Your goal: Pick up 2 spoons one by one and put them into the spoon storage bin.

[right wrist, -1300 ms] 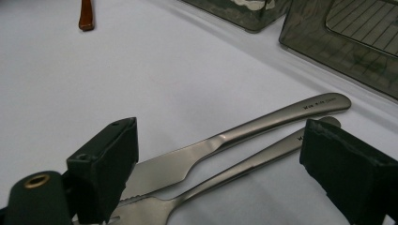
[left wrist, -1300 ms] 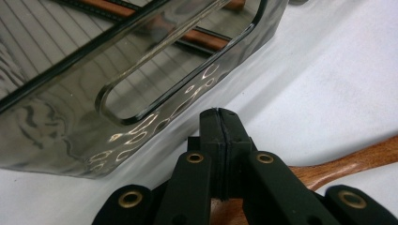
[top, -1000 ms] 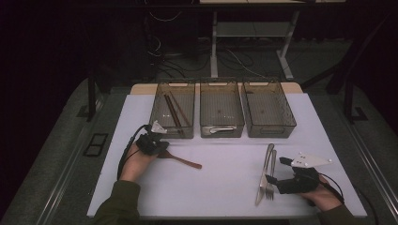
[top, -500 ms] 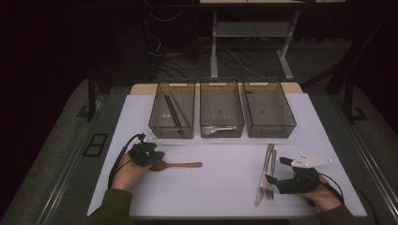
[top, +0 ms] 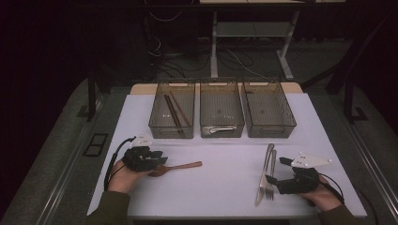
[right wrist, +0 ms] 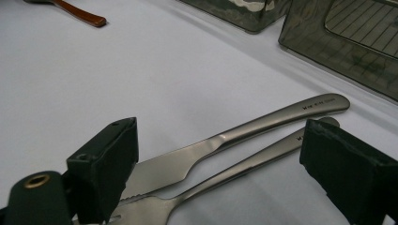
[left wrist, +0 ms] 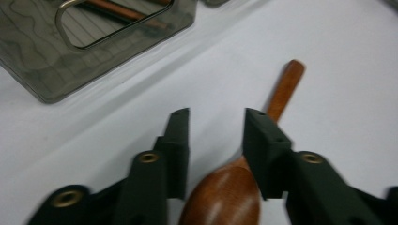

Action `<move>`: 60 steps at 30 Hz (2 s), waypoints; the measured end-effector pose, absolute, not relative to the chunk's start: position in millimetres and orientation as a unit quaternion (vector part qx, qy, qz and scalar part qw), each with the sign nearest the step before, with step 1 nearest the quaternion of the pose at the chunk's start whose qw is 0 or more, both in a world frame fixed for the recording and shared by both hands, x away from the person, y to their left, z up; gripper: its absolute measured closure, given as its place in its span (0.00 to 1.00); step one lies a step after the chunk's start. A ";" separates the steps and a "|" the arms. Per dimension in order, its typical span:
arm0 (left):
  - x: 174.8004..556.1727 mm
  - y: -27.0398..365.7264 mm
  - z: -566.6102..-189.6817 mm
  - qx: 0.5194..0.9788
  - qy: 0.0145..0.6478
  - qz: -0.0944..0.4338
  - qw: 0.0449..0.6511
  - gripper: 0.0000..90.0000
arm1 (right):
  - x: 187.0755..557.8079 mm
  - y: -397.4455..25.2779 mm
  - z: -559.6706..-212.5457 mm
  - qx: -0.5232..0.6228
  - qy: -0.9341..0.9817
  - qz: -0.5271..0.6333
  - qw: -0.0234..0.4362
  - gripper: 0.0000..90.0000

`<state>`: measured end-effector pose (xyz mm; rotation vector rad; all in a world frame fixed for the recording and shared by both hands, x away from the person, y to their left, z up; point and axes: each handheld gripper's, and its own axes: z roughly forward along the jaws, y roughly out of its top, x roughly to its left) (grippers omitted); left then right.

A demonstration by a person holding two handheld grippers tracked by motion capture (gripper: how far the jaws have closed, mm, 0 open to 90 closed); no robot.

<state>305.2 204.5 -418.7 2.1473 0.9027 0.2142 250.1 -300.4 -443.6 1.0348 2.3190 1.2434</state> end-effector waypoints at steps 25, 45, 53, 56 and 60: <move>290.4 220.3 -442.8 0.858 0.361 0.087 0.356 0.41 | 249.8 -298.6 -444.4 0.358 0.814 0.430 0.157 0.13; 282.1 220.7 -440.4 0.876 0.322 0.079 0.349 0.66 | 249.8 -298.5 -444.6 0.358 0.814 0.429 0.157 0.13; 279.3 224.6 -436.3 0.881 0.306 0.083 0.350 0.79 | 249.7 -298.1 -444.8 0.358 0.815 0.429 0.156 0.13; 278.5 224.4 -435.6 0.879 0.306 0.082 0.357 0.83 | 249.7 -298.0 -444.7 0.358 0.815 0.428 0.156 0.13; 277.9 224.6 -433.4 0.882 0.296 0.079 0.358 0.87 | 249.6 -298.1 -444.7 0.358 0.815 0.428 0.157 0.13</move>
